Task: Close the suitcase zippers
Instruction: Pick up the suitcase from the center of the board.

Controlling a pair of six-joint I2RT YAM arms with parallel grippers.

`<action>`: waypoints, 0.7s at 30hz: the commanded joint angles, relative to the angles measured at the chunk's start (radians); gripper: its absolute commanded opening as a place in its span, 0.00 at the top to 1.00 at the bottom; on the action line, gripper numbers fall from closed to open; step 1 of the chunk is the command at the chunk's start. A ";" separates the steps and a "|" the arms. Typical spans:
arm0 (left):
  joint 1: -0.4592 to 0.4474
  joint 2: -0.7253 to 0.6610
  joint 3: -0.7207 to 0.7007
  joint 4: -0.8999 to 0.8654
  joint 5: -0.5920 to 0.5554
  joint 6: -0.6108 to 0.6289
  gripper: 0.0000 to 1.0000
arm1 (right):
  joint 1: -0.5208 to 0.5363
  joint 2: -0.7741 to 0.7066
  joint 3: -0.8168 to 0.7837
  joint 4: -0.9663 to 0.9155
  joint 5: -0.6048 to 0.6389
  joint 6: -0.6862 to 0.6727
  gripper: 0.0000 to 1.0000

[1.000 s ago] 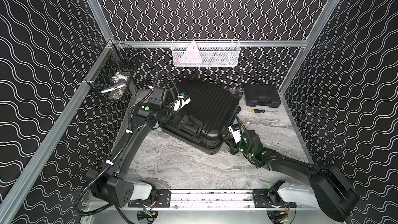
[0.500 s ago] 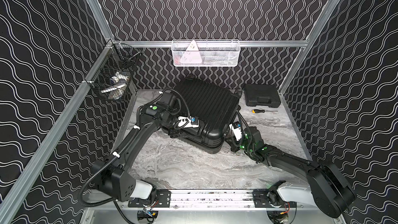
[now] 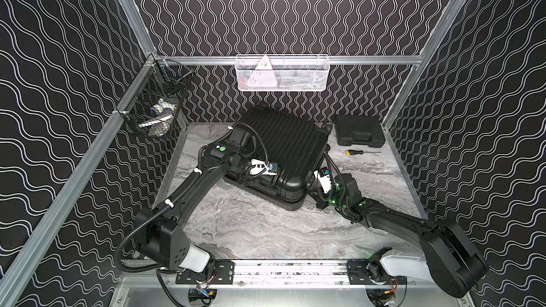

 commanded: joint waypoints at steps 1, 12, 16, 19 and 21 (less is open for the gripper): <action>-0.002 0.026 0.035 -0.024 -0.007 0.018 0.38 | 0.002 -0.004 0.007 0.044 -0.034 -0.021 1.00; -0.026 0.037 0.044 0.011 -0.036 -0.097 0.59 | 0.002 -0.050 -0.002 -0.023 -0.017 -0.078 1.00; -0.027 0.027 0.038 0.032 -0.050 -0.130 0.62 | 0.002 -0.076 -0.009 -0.045 -0.017 -0.086 1.00; -0.026 0.027 0.040 0.046 -0.065 -0.178 0.65 | 0.003 -0.100 -0.024 -0.046 -0.017 -0.096 1.00; -0.027 0.029 0.045 0.050 -0.076 -0.213 0.66 | 0.003 -0.112 -0.034 -0.044 -0.021 -0.100 1.00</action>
